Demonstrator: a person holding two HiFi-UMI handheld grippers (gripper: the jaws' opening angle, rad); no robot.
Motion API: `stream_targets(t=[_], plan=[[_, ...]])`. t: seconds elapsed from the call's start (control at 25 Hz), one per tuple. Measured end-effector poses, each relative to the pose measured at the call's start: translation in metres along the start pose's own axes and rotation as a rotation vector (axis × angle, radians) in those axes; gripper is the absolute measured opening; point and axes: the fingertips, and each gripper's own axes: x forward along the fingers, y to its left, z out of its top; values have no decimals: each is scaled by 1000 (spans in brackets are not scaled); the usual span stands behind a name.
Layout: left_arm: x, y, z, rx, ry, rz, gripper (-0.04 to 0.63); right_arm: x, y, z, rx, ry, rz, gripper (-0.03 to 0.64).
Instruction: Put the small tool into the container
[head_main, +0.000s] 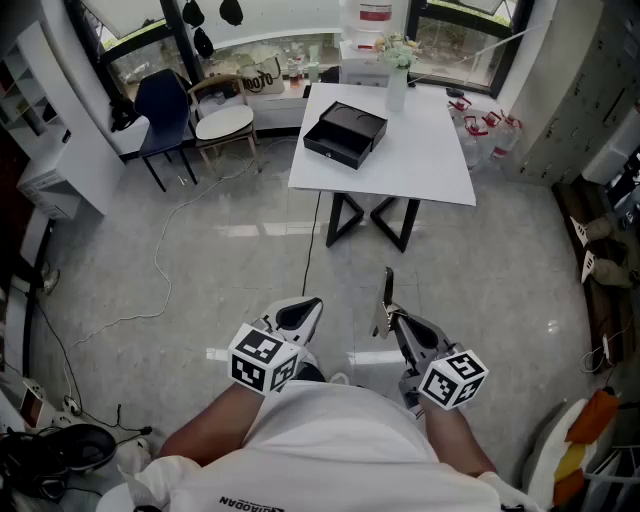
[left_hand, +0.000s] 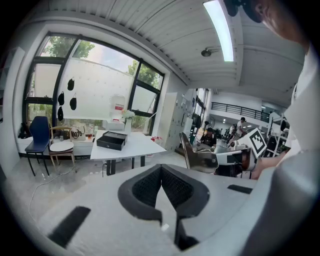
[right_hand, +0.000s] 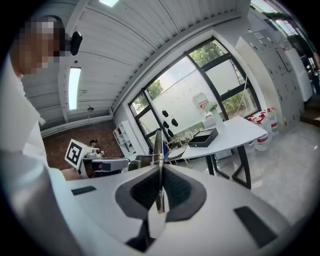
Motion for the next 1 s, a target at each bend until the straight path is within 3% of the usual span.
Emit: stream_targets(t=[1.0], plan=[[-2, -8, 1, 12, 7, -1, 9, 0, 5, -1, 8, 13, 32, 9]])
